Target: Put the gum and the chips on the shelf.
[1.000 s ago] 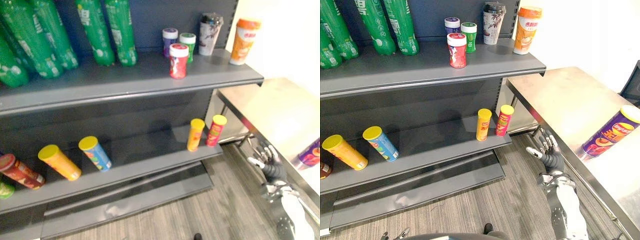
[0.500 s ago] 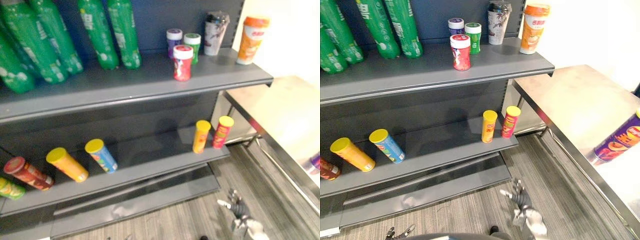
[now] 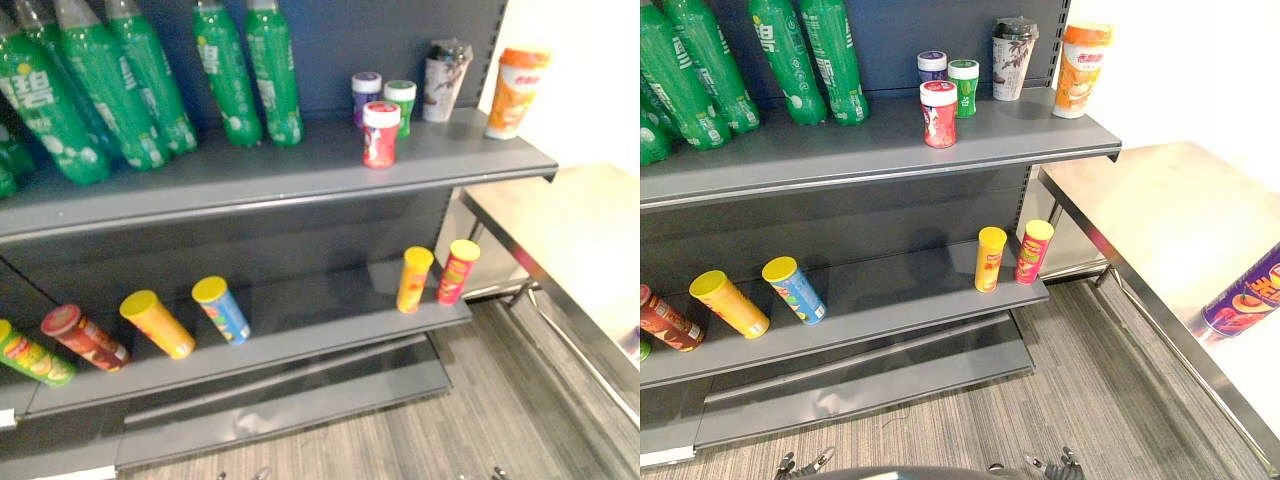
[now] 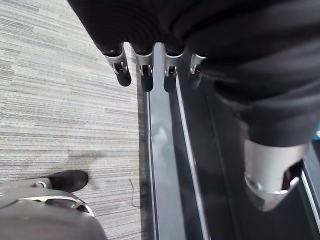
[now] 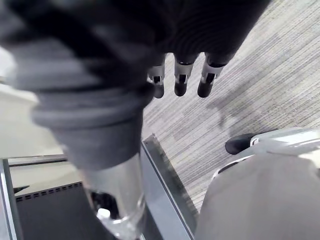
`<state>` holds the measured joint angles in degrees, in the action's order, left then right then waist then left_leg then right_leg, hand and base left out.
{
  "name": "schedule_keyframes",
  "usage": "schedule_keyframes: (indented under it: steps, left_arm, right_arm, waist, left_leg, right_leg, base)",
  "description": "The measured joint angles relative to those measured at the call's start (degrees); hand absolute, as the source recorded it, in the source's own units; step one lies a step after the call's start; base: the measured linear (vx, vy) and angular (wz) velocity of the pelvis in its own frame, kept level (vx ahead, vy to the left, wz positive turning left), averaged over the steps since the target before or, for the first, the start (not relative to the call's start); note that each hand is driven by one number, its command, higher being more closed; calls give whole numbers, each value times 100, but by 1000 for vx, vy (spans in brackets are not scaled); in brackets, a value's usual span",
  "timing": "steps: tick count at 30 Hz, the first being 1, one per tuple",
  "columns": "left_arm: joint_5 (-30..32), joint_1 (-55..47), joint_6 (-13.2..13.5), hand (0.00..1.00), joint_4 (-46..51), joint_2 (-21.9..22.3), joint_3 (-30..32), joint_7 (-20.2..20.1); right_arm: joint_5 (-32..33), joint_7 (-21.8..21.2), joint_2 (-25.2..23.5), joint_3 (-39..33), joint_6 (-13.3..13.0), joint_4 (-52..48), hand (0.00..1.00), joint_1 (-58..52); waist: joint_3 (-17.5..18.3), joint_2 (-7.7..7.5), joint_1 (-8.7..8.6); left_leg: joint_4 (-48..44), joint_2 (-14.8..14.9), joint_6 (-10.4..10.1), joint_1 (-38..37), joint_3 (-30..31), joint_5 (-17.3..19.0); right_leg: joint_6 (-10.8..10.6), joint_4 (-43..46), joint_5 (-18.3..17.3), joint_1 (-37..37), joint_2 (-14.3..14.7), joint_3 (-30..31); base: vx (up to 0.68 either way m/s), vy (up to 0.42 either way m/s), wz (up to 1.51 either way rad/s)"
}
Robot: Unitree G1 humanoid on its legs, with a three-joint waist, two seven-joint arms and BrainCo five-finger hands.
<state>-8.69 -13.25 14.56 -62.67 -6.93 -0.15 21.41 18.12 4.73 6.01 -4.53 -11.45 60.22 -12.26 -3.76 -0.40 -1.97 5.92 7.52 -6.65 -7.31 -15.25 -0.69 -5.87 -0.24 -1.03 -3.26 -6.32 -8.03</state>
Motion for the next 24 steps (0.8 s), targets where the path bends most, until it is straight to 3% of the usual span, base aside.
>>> schedule_keyframes:
  steps: [16,24]
  left_arm:
    - [-7,26,40,0,-129,4,3,-16]
    - [-7,75,38,0,-129,3,5,10]
  right_arm:
    - [88,6,-67,-308,-175,365,0,23]
    - [96,49,-107,-369,-198,364,0,144]
  waist:
    - [-170,8,43]
    - [-424,-6,48]
  left_leg:
    - [-3,-42,9,-105,61,100]
    - [-40,-77,30,-143,173,92]
  right_leg:
    - [-57,494,-340,76,-71,-60]
    - [-79,653,-449,88,-115,-132]
  base:
    - [33,7,3]
    - [62,4,5]
